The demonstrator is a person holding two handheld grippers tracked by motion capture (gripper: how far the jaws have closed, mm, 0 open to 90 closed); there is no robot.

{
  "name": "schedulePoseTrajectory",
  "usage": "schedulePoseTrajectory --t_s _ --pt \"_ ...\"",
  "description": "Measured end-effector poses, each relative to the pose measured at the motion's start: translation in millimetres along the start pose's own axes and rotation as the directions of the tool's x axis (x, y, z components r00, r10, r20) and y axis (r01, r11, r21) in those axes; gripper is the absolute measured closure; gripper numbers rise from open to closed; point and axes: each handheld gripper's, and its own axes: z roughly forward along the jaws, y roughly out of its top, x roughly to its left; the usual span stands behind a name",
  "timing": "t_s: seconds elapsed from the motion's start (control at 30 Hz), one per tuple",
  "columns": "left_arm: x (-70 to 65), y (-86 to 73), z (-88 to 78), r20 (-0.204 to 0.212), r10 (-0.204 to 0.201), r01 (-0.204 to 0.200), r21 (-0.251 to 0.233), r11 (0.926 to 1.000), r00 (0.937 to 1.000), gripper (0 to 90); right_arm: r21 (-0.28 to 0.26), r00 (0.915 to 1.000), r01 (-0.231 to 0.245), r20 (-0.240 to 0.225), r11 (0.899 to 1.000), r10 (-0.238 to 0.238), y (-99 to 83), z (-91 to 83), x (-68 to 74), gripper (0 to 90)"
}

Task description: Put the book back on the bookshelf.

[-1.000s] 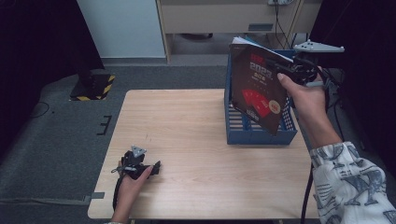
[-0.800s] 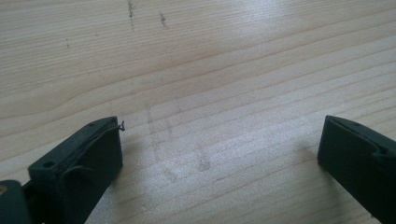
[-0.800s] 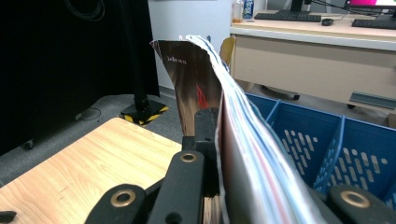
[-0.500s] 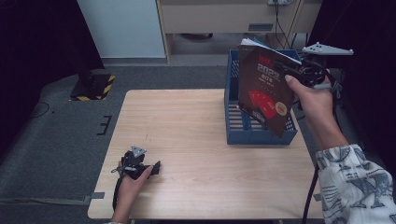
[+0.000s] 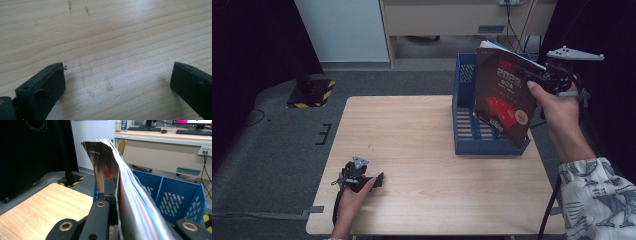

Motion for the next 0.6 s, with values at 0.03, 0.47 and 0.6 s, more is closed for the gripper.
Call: schedulePoseTrajectory --t_s 0.03,0.47,0.6 --pt "0.0 0.0 0.0 0.000 0.000 0.000 0.000 1.0000 1.0000 0.0 0.002 1.0000 0.001 0.004 1.000 -0.001 0.0 -0.9 -1.2 86.9" --pt "-0.1 0.0 0.0 0.000 0.000 0.000 0.000 1.0000 1.0000 0.0 -0.004 0.9993 -0.014 0.036 1.000 0.014 -0.9 -12.8 -14.7 86.9" --pt "-0.1 0.0 0.0 0.000 0.000 0.000 0.000 1.0000 1.0000 0.0 -0.009 0.9987 -0.016 0.049 1.000 0.016 -1.3 -15.8 -18.1 86.9"
